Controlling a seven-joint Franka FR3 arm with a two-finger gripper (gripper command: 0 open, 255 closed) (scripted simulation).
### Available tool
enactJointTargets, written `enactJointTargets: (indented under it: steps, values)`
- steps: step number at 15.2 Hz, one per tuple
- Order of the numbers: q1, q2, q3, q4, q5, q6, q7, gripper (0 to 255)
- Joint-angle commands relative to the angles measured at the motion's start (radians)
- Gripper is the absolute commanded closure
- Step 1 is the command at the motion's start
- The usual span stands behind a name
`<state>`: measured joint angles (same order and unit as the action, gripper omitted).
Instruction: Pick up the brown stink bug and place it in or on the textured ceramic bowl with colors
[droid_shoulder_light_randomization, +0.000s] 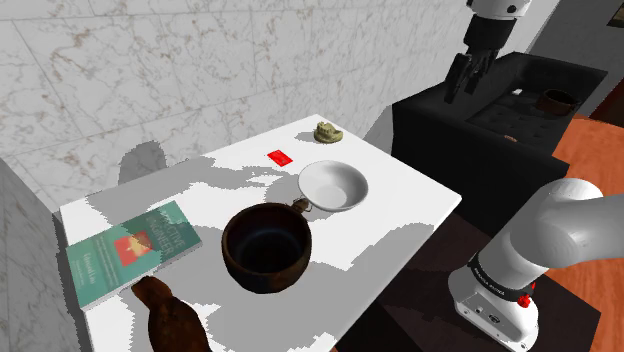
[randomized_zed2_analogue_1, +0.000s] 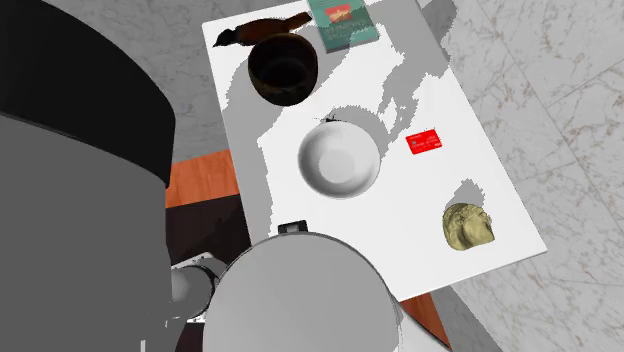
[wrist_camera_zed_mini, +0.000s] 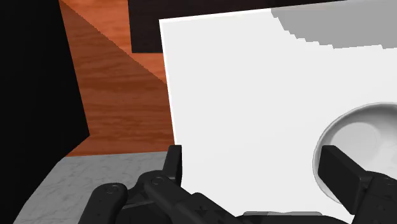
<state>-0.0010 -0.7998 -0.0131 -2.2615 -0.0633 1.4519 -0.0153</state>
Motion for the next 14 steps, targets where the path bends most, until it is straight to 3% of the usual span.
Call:
enactJointTargets:
  steps: [1, 8, 14]
  values:
    - [0.000, 0.000, 0.000, 0.000, 0.000, 0.000, 0.000, 0]
    - [-0.009, -0.092, 0.204, -0.154, 0.116, 0.104, 0.312, 0]
    - [-0.019, -0.079, 0.404, -0.211, 0.218, 0.212, 0.581, 0]
